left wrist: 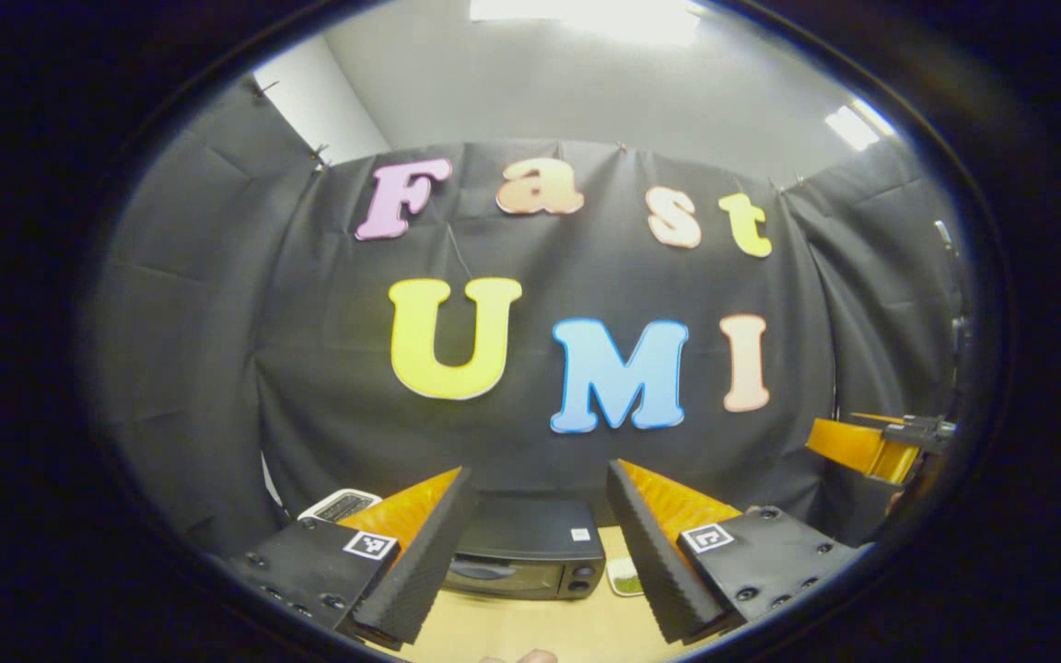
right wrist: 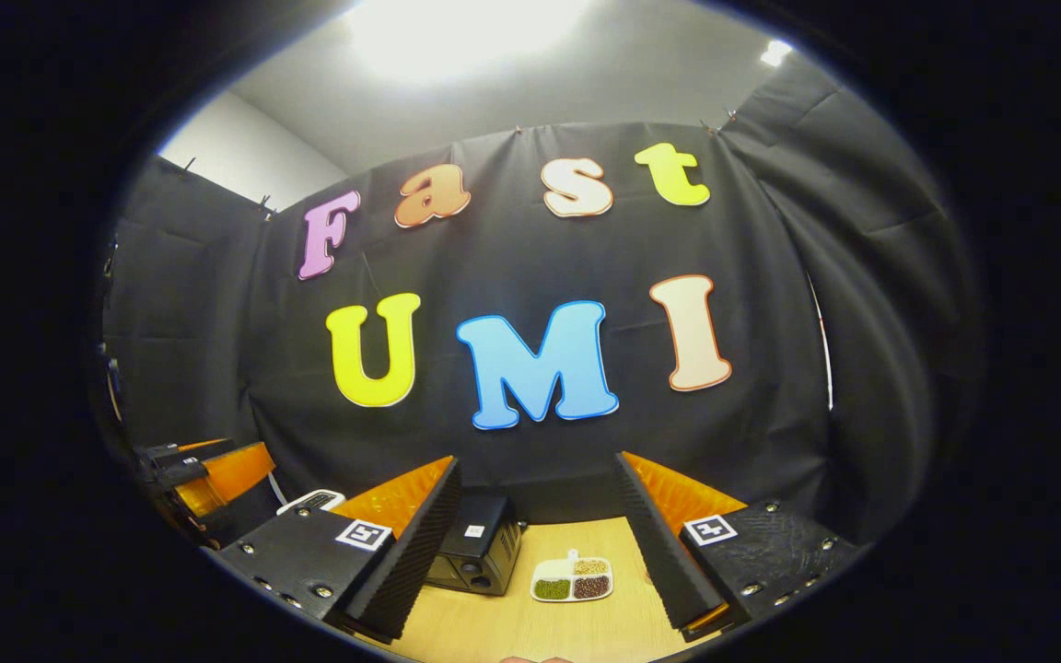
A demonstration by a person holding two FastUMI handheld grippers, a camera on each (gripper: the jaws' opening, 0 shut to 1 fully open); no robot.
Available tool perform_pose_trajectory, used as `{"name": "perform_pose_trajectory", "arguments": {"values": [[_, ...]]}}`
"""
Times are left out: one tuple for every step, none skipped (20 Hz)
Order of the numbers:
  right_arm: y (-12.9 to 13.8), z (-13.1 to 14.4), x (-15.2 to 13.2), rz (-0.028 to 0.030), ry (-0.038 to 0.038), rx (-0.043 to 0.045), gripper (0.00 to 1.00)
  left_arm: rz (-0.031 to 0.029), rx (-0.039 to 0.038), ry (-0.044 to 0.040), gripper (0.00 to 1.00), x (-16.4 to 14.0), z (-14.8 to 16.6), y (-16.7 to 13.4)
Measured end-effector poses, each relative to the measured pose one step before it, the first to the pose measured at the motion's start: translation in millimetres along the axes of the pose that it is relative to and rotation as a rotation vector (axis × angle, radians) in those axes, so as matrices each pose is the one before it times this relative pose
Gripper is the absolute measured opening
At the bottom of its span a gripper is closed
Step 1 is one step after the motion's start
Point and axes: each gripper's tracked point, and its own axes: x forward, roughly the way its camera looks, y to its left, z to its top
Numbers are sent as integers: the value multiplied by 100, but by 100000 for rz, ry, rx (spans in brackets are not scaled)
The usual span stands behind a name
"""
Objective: Open the electric oven with the left hand, put the food in, and close the electric oven.
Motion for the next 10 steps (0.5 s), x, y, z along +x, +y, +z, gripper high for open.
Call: {"name": "perform_pose_trajectory", "arguments": {"values": [[38,8,-184,78,226,-316,100,554,-230,-1766,100,-415,658,118],[-38,-19,-221,-70,555,125,100,-431,-369,-653,100,-106,232,-89],[118,188,-302,-244,112,626,100,-920,-603,-109,100,-308,152,-129],[110,231,-245,-572,-480,480,100,-462,-357,316,100,31,-137,281],[-23,210,-175,-1495,-532,-267,99,-445,-152,-99,100,165,9,243],[40,48,-120,-1518,80,-352,99,-794,-261,813,96,80,-120,171],[378,82,-205,-661,0,-128,100,-779,-394,1157,96,87,-131,177],[457,124,-149,-497,-103,-105,100,-1021,-138,242,100,69,-76,222],[463,30,-72,-436,450,-337,100,-706,317,269,100,133,35,465],[200,-25,-60,-709,230,-414,100,-567,608,990,96,211,-166,484]]}}
